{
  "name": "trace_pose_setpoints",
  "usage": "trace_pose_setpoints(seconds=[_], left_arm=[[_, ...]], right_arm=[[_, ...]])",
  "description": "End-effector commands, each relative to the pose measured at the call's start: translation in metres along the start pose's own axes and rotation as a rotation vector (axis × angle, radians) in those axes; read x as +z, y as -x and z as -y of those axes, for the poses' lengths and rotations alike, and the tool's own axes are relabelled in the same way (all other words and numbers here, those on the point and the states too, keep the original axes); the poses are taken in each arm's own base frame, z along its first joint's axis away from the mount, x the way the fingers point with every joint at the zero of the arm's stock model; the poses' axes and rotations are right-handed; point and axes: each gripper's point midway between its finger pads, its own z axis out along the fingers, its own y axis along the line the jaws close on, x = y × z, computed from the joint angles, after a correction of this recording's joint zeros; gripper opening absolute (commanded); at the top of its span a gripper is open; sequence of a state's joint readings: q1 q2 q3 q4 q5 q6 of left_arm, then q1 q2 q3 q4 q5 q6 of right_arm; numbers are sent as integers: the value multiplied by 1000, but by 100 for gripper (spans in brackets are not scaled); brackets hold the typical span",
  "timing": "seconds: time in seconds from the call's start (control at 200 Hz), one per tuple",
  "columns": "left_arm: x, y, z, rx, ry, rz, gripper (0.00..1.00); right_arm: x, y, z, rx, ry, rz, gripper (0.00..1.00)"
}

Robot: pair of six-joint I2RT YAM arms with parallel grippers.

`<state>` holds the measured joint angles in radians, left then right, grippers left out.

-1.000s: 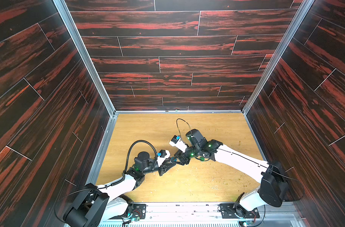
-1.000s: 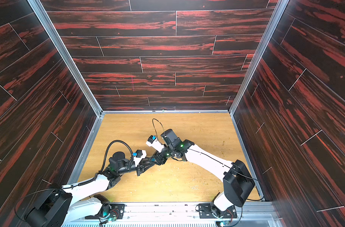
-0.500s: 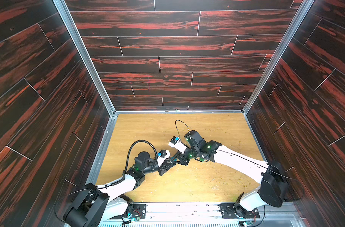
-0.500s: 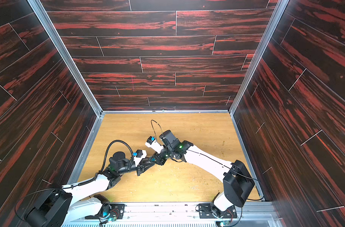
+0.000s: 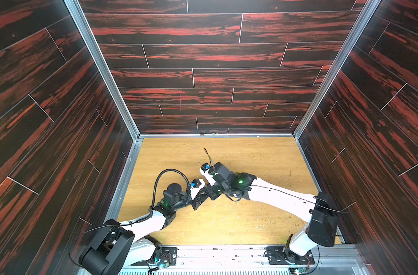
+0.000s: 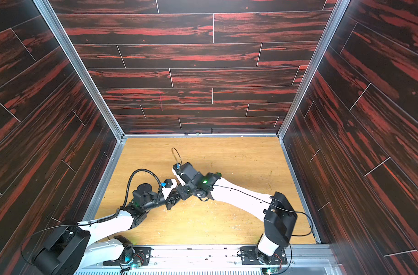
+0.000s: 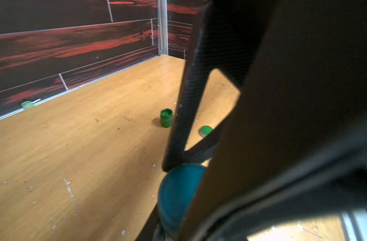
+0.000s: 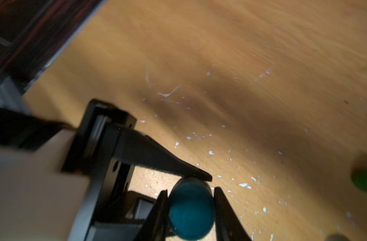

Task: Close the paint jar lid
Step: Screw the lid onto the paint jar.

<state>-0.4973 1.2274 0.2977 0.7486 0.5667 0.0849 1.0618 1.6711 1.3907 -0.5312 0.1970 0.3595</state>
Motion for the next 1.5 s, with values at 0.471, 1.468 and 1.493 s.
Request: trace_pose_setpoints(seconds=[0.471, 1.468, 1.493], left_arm=[[6, 34, -34, 33, 165, 129, 0], [-2, 20, 1, 47, -1, 86, 0], [-2, 21, 4, 48, -18, 90, 0]], right_arm=[[25, 6, -31, 484, -107, 42, 0], [-86, 44, 20, 52, 28, 340, 92], [-86, 40, 16, 10, 63, 338, 92]])
